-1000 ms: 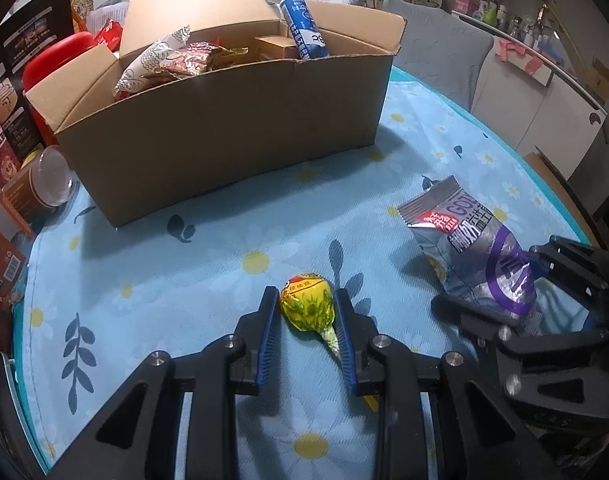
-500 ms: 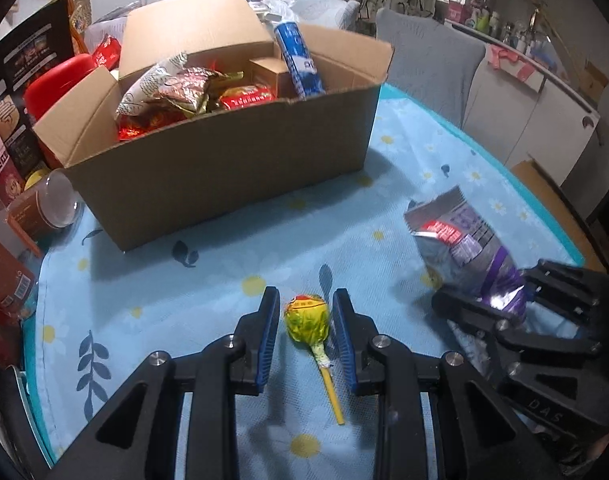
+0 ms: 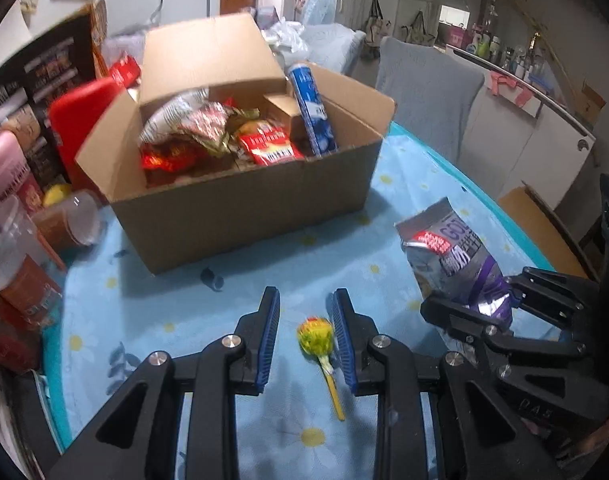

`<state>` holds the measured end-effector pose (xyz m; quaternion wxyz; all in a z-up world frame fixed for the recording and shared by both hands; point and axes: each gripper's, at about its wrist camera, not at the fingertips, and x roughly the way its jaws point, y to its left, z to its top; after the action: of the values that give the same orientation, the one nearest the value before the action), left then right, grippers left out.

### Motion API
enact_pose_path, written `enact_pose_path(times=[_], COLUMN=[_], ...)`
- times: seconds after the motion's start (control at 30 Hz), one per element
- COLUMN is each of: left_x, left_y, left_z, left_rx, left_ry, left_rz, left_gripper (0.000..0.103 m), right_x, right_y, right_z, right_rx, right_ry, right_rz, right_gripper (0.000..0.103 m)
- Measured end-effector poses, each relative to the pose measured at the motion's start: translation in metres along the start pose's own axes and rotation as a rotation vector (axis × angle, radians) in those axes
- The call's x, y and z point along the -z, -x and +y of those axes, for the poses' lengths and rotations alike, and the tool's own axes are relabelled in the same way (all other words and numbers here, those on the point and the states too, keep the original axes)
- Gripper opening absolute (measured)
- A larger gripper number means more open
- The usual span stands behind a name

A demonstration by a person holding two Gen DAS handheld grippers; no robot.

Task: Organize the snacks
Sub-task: 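Lift the lollipop and GOZKI bag toward the cardboard box with both tools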

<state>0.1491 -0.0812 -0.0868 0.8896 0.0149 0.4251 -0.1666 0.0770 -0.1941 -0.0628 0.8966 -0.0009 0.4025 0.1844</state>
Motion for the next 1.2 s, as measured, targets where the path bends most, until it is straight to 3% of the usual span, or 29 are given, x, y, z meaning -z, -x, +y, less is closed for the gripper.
enact_pose_path(times=[0.27, 0.43, 0.6, 0.83, 1.1, 1.2], left_x=[0.012, 0.016, 0.017, 0.015, -0.003, -0.013], left_y=[-0.024, -0.05, -0.054, -0.047, 0.0, 0.012], left_z=[0.002, 0.005, 0.004, 0.007, 0.002, -0.002], left_rx=[0.059, 0.047, 0.021, 0.042, 0.075, 0.055], left_ry=[0.04, 0.063, 0.046, 0.051, 0.024, 0.002], left_rz=[0.071, 0.16, 0.123, 0.124, 0.027, -0.009], left_gripper=[0.027, 0.027, 0.027, 0.025, 0.025, 0.025], right_x=[0.011, 0.015, 0.017, 0.015, -0.001, -0.013], right_y=[-0.007, -0.01, -0.012, -0.016, -0.009, -0.006], right_z=[-0.006, -0.011, -0.015, -0.014, -0.005, 0.001], right_rx=[0.0, 0.008, 0.01, -0.004, -0.04, -0.05], right_ry=[-0.033, -0.052, -0.062, -0.059, -0.021, 0.004], right_rz=[0.047, 0.062, 0.07, 0.08, 0.037, 0.016], right_gripper=[0.029, 0.029, 0.029, 0.029, 0.029, 0.029])
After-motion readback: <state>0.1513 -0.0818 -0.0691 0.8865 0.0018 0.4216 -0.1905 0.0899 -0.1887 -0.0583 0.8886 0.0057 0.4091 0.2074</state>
